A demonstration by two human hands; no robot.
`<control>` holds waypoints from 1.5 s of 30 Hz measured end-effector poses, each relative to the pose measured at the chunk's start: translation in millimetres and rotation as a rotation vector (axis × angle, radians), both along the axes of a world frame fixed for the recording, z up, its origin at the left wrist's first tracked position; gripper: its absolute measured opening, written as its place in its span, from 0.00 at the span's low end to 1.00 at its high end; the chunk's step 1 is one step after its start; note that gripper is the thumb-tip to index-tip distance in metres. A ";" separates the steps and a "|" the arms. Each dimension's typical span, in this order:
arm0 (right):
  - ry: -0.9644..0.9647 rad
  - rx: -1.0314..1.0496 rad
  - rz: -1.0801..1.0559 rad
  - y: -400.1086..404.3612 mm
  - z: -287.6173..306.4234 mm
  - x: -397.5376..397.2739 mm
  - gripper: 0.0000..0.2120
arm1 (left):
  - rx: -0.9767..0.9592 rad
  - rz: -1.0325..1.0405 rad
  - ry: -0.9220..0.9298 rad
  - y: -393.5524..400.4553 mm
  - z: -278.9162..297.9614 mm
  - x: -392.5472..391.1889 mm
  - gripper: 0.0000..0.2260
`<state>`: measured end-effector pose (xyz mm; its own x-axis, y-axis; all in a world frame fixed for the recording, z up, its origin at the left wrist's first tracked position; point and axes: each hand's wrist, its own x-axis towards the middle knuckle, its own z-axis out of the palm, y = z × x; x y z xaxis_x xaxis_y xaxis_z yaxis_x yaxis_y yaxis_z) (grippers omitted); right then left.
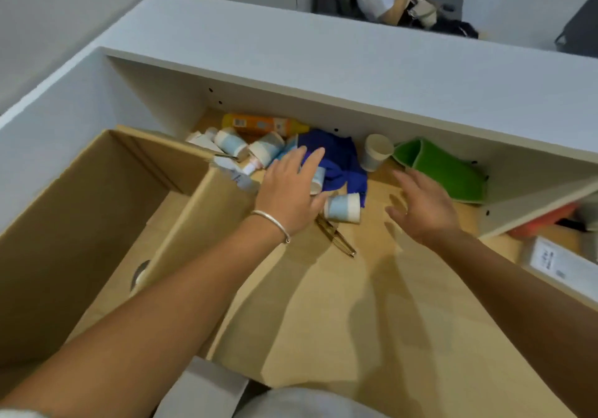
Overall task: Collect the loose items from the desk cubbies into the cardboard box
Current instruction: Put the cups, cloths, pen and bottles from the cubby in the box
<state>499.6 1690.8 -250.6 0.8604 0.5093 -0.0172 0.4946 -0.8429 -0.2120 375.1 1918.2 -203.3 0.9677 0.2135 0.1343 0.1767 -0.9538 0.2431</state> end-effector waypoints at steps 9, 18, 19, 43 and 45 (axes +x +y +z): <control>0.121 -0.087 -0.053 -43.1 -39.0 63.9 0.37 | -0.025 -0.049 0.332 -43.8 -92.7 60.0 0.39; 0.160 -0.064 -0.004 -51.8 -65.6 74.6 0.32 | -0.010 0.009 0.411 -56.1 -116.9 73.0 0.33; 0.156 -0.060 0.010 -50.3 -62.5 72.8 0.32 | -0.021 0.012 0.384 -55.1 -113.4 71.6 0.33; -0.076 0.522 0.573 242.9 143.6 -121.7 0.36 | -0.045 0.508 -0.096 153.0 125.2 -209.8 0.33; -0.070 0.523 0.611 264.2 145.0 -139.7 0.36 | -0.062 0.546 -0.057 163.9 118.1 -234.0 0.34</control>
